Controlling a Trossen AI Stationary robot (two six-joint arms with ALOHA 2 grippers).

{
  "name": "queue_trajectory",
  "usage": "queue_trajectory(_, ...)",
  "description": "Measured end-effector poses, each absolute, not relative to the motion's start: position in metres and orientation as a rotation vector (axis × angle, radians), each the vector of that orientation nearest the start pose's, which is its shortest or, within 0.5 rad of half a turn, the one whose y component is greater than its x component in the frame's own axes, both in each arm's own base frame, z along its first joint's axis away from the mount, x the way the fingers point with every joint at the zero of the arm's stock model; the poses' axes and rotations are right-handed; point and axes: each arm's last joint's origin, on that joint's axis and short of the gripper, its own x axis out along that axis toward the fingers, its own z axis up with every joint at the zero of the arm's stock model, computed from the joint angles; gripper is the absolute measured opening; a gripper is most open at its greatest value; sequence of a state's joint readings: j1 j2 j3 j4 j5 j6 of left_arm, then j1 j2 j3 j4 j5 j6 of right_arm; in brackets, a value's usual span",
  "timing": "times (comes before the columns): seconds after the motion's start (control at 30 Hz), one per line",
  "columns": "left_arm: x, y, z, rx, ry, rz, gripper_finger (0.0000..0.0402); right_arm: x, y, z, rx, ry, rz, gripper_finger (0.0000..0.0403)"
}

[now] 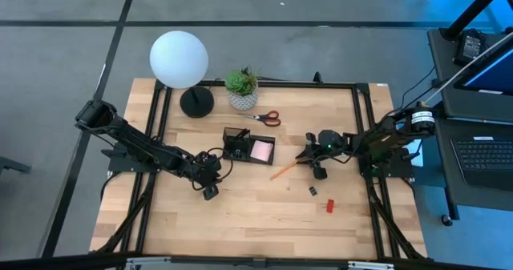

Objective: Pick and place office supplies into organizer
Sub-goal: Put the yellow pencil into the black desk organizer

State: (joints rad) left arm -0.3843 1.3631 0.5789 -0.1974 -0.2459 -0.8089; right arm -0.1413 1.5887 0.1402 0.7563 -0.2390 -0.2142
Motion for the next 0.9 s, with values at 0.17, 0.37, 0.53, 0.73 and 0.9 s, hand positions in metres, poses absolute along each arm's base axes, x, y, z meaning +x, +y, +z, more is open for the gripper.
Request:
queue_trajectory(0.17,0.220,-0.081,0.152,-0.444,0.913,0.251,0.0097,0.187,-0.019,0.071,-0.030,0.666,0.158,0.0077)
queue_trajectory(0.37,0.220,-0.081,0.152,-0.442,0.913,0.251,0.0097,0.192,-0.011,0.072,-0.017,0.665,0.180,0.0045)
queue_trajectory(0.53,0.220,-0.081,0.152,-0.442,0.913,0.250,0.0097,0.203,-0.001,0.077,-0.028,0.657,0.198,0.0034)
queue_trajectory(0.73,0.220,-0.081,0.152,-0.442,0.914,0.249,0.0097,0.211,0.004,0.076,-0.049,0.665,0.182,0.0038)
queue_trajectory(0.9,0.220,-0.081,0.152,-0.443,0.916,0.248,0.0097,0.215,0.007,0.069,-0.044,0.652,0.176,0.0039)
